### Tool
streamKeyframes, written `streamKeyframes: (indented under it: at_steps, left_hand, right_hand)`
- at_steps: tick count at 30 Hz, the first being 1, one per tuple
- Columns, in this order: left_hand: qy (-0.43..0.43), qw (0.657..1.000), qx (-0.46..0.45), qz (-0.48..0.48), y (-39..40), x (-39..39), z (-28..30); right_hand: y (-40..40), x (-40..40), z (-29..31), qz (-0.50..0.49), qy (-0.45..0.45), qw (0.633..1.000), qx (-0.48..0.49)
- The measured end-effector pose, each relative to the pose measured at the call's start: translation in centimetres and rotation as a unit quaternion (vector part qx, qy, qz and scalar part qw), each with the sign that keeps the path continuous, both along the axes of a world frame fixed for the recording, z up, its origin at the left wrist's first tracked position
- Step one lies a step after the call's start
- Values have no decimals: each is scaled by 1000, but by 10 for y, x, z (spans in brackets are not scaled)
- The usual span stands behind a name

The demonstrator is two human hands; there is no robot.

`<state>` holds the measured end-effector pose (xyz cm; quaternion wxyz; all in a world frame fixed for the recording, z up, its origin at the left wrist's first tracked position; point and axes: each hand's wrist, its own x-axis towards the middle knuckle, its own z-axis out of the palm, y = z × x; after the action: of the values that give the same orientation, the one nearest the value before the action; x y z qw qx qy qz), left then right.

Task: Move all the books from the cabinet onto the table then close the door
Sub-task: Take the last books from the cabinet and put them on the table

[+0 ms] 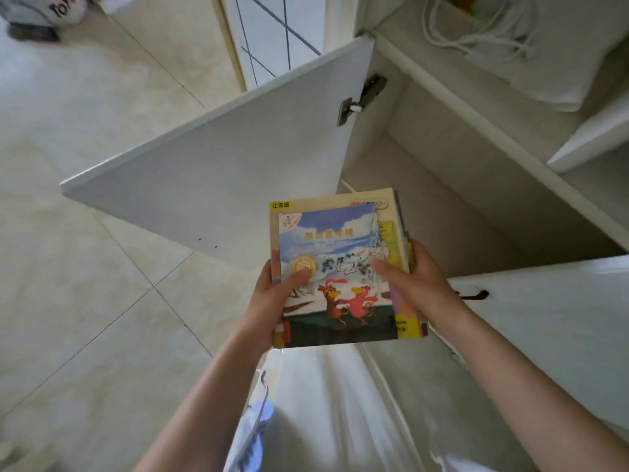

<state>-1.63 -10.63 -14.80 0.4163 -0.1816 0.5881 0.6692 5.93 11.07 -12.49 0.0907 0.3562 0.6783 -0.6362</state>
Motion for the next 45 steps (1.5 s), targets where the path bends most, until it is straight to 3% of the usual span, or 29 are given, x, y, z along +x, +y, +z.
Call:
streamKeyframes:
  at_steps: [10, 16, 23, 30, 38, 40, 45]
  left_hand:
    - [77, 985, -115, 102, -1, 52, 52]
    - [201, 952, -125, 192, 0, 116, 68]
    - [220, 904, -195, 310, -20, 186, 74]
    - [214, 844, -251, 423, -48, 252, 82]
    - [195, 756, -274, 561, -99, 339, 91]
    - [183, 741, -281, 582, -115, 361, 92]
    - [151, 711, -286, 624, -157, 422, 94]
  right_hand:
    - [-17, 21, 31, 102, 97, 990, 22]
    - [-15, 27, 42, 236, 141, 961, -1]
    - [-43, 41, 47, 370, 131, 920, 1]
    - [-102, 49, 65, 531, 168, 822, 116]
    - [-205, 88, 77, 666, 221, 709, 68]
    - [-229, 105, 79, 692, 248, 673, 81]
    - [-290, 157, 84, 738, 242, 624, 90]
